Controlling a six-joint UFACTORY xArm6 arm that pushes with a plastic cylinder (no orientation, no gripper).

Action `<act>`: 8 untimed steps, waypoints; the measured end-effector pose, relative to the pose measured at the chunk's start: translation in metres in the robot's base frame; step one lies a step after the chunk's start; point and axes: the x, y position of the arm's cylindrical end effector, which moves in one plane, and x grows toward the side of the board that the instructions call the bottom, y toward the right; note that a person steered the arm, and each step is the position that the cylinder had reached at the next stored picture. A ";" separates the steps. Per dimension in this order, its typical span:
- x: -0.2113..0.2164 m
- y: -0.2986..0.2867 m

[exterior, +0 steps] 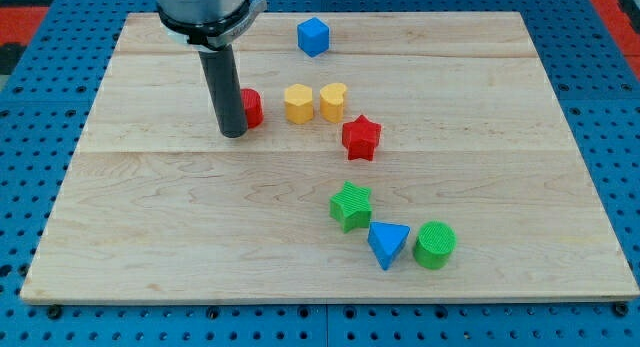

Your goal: Move green star to the top left of the red star

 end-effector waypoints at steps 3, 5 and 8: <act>0.010 0.093; 0.046 0.230; 0.119 0.128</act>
